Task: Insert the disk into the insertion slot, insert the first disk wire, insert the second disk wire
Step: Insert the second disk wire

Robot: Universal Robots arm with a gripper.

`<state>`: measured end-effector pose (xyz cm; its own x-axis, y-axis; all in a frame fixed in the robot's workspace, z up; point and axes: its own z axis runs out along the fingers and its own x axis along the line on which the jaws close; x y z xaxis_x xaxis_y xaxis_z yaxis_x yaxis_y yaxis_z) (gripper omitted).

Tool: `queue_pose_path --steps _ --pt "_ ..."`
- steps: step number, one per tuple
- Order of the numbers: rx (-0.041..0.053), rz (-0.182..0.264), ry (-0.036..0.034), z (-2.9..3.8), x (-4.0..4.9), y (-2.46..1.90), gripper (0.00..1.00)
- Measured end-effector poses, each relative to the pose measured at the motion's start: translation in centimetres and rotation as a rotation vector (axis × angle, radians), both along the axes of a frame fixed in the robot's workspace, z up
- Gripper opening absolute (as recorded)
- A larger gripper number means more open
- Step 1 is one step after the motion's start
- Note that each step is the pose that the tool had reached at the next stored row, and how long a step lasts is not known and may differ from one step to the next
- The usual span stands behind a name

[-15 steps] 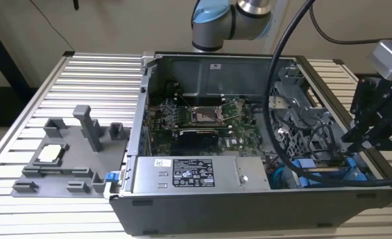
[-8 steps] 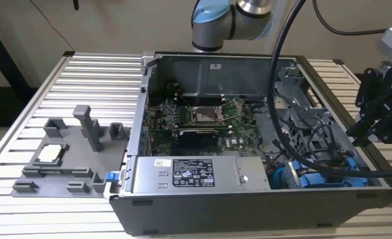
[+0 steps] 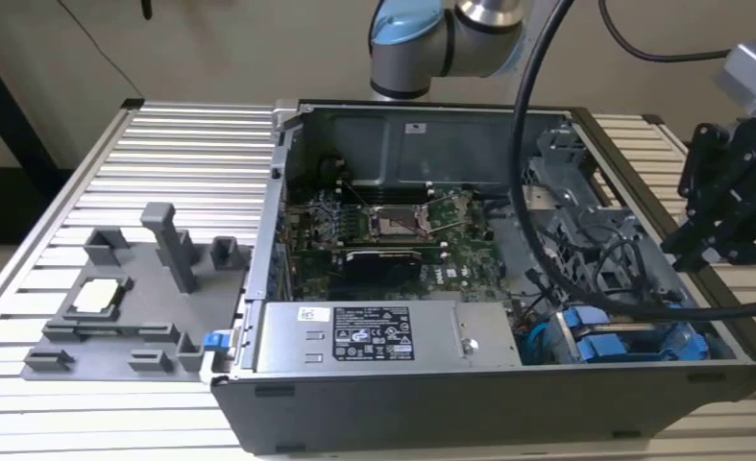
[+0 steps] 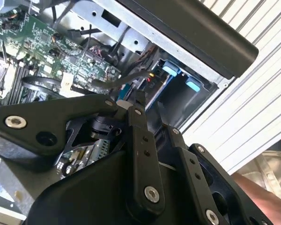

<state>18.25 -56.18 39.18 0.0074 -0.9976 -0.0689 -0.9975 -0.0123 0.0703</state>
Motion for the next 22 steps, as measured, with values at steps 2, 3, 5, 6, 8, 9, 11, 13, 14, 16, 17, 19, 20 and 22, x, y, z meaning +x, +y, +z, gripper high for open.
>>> queue_pose_path --steps 2,3,5,6,8,9,11,13,14,16,17,19,20,22 --pt "0.0 0.0 0.0 0.0 0.0 0.64 0.27" --pt "-0.0001 0.0 0.0 0.0 0.0 0.92 0.27" --pt "0.0 0.0 0.0 0.0 0.0 1.5 0.27" --pt "0.0 0.0 0.0 0.0 0.0 1.82 0.27" --pt "0.0 0.0 0.0 0.0 -0.01 2.31 0.27" --pt "0.0 0.0 -0.0001 -0.01 -0.08 2.37 0.27" --pt "0.0 0.0 -0.0008 -0.01 -0.46 2.38 0.27" --pt "0.0 0.0 -0.0029 -0.02 -1.06 2.37 0.27" --pt "0.0 0.0 -0.0042 -0.03 -1.44 2.38 0.27" --pt "0.0 0.0 -0.0076 -0.05 -2.26 2.38 0.27" --pt "0.0 0.0 -0.0096 -0.06 -2.68 2.38 0.27" --pt "-0.0001 0.0 -0.014 -0.07 -3.56 2.38 0.27" --pt "0.0001 0.0 -0.0166 -0.08 -4.02 2.38 0.27" --pt "0.0 0.0 -0.0218 -0.09 -4.9 2.38 0.27"
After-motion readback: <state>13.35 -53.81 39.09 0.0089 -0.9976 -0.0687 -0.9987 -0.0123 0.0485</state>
